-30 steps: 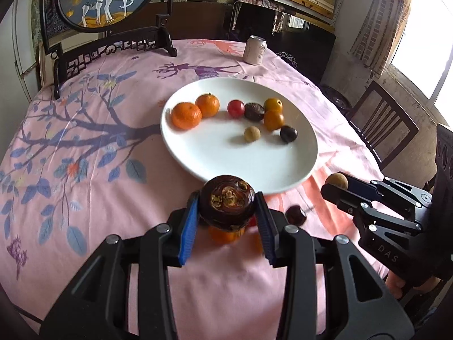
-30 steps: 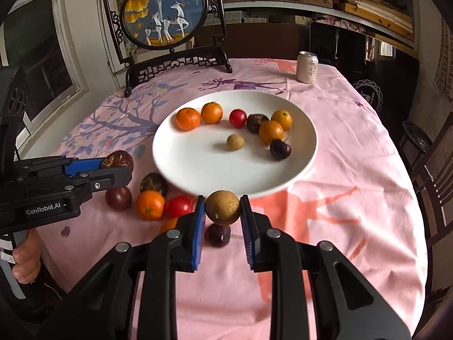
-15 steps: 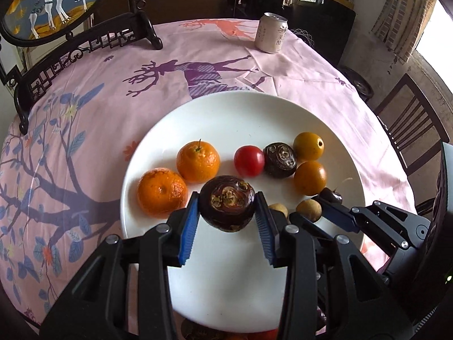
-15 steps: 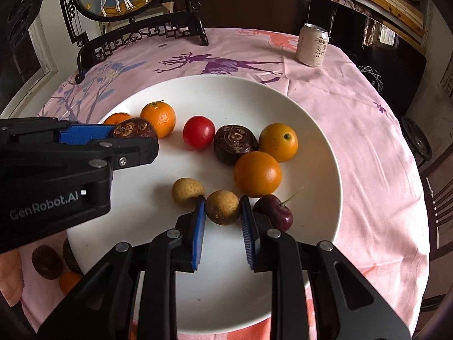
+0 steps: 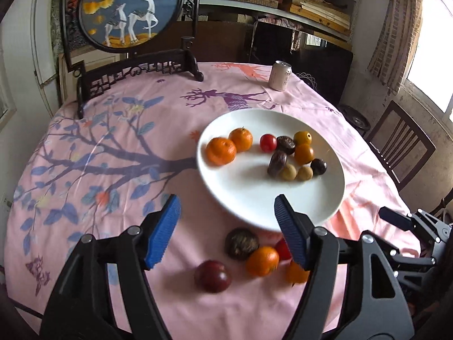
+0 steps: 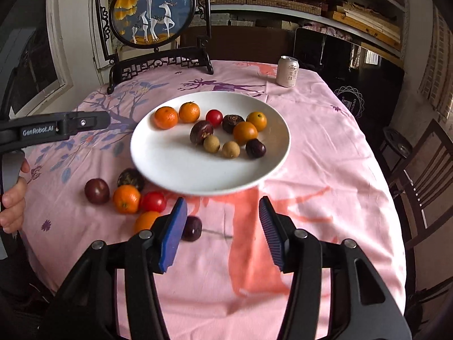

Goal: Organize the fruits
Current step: 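Grasp a dark red cherry with the right gripper while the left grasps a dark red plum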

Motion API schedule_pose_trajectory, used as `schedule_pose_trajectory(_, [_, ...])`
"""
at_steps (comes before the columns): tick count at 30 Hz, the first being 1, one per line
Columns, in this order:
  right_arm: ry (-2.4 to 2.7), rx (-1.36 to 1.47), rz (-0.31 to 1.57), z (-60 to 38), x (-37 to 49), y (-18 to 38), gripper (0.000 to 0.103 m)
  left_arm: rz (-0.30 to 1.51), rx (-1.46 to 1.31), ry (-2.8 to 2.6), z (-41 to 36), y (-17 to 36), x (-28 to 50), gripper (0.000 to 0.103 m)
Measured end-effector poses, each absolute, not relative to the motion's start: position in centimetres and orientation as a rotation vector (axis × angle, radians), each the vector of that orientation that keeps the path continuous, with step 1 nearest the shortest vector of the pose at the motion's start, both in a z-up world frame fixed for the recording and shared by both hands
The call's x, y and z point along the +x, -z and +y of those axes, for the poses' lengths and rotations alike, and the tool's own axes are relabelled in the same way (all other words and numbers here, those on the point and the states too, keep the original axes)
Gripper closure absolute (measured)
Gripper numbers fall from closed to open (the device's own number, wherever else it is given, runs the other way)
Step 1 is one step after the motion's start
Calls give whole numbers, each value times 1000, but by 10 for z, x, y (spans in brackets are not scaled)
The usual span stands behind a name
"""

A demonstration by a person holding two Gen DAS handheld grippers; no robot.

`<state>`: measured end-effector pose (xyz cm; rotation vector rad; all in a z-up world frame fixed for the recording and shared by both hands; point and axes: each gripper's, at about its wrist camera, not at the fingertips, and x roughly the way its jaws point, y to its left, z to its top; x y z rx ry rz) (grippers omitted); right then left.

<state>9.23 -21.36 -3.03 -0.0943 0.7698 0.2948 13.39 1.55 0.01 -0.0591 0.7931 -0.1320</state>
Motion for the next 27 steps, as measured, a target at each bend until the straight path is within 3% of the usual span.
schedule_pose_trajectory(12, [-328, -72, 799, -196, 78, 57, 50, 879, -94, 51, 54, 46, 79, 31])
schedule_pose_trajectory(13, [-328, -86, 799, -194, 80, 60, 52, 883, -92, 50, 55, 48, 77, 31])
schedule_pose_trajectory(14, [-324, -99, 805, -191, 83, 63, 62, 887, -93, 50, 55, 49, 76, 31])
schedule_pose_trajectory(27, [-335, -199, 893, -164, 114, 85, 76, 926, -78, 76, 46, 63, 82, 31])
